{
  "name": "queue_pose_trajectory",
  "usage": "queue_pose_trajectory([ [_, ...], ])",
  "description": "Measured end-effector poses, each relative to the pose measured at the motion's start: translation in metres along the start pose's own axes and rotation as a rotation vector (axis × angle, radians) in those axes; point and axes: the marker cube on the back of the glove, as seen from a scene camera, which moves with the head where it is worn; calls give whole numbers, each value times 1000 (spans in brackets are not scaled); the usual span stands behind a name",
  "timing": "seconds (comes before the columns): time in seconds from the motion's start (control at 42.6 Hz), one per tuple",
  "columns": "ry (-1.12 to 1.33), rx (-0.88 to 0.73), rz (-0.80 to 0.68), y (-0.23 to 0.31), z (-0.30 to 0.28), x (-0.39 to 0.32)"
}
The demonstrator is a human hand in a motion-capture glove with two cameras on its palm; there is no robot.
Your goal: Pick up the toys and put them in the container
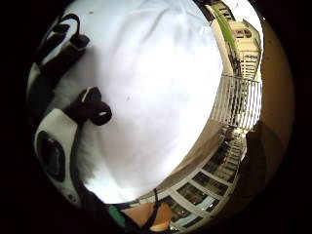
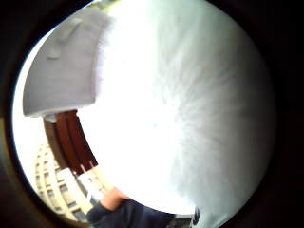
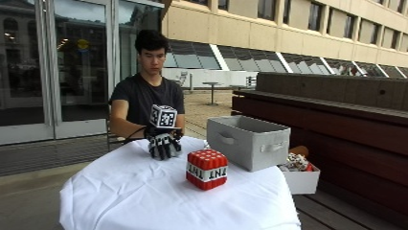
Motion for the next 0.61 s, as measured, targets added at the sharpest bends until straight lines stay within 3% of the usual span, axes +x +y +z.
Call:
queue_pose_trajectory([
  [0.305,-215,-87,68,-24,-13,14],
  [0.516,-250,65,100,-36,-136,3],
  [0.61,-261,144,234,-55,-217,-16],
])
